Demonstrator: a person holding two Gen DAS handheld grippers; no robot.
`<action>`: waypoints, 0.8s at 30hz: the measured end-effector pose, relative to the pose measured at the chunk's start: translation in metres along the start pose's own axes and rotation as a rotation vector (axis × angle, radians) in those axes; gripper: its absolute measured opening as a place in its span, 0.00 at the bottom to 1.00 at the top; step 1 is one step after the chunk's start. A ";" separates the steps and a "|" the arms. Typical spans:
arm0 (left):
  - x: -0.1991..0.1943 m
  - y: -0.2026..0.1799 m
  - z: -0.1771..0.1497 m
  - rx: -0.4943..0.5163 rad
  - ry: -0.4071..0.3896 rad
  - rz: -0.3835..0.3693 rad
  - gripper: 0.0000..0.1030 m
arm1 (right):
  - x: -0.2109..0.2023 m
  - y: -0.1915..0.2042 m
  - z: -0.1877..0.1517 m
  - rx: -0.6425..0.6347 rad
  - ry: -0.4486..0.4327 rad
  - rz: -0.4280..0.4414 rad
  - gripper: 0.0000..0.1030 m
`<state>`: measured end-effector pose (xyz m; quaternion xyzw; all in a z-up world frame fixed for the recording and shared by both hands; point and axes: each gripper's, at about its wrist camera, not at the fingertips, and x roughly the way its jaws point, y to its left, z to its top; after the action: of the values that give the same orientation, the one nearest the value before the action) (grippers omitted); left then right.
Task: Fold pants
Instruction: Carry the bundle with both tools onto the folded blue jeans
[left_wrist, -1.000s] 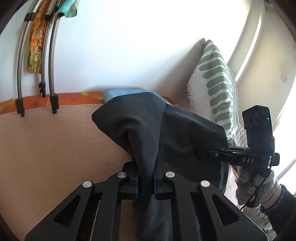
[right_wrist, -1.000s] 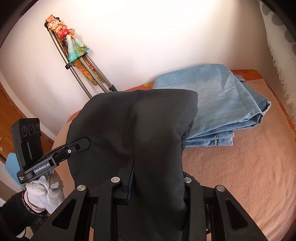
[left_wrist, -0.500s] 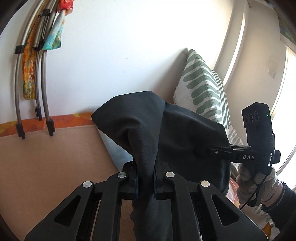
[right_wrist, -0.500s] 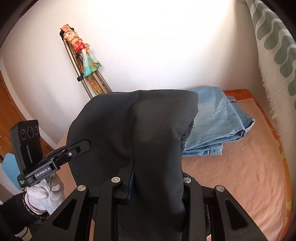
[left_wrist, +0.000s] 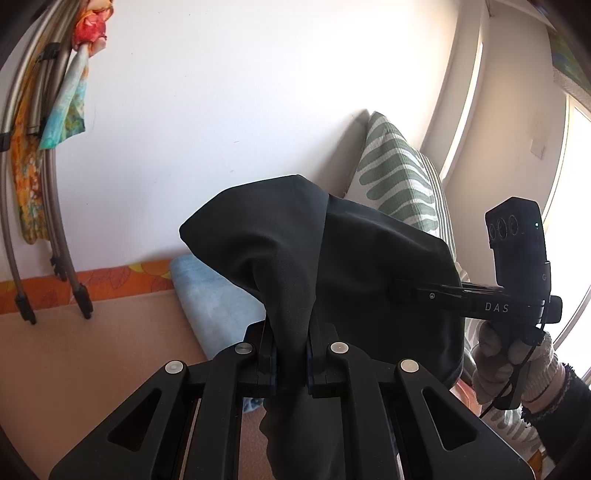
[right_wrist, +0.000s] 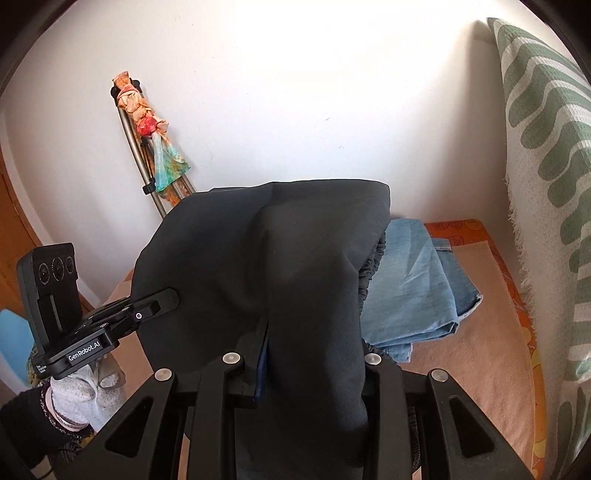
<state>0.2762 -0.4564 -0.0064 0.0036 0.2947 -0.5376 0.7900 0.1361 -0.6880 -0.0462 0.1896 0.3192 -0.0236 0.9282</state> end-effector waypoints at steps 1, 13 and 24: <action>0.004 0.001 0.006 0.000 -0.004 0.003 0.09 | 0.001 -0.002 0.007 0.000 -0.003 -0.001 0.28; 0.053 0.018 0.041 -0.004 -0.010 0.021 0.09 | 0.036 -0.036 0.070 -0.025 0.037 -0.024 0.28; 0.106 0.049 0.038 -0.052 0.044 0.052 0.09 | 0.108 -0.066 0.087 -0.014 0.116 -0.033 0.27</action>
<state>0.3621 -0.5374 -0.0396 0.0027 0.3257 -0.5088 0.7969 0.2615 -0.7729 -0.0701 0.1789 0.3756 -0.0256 0.9090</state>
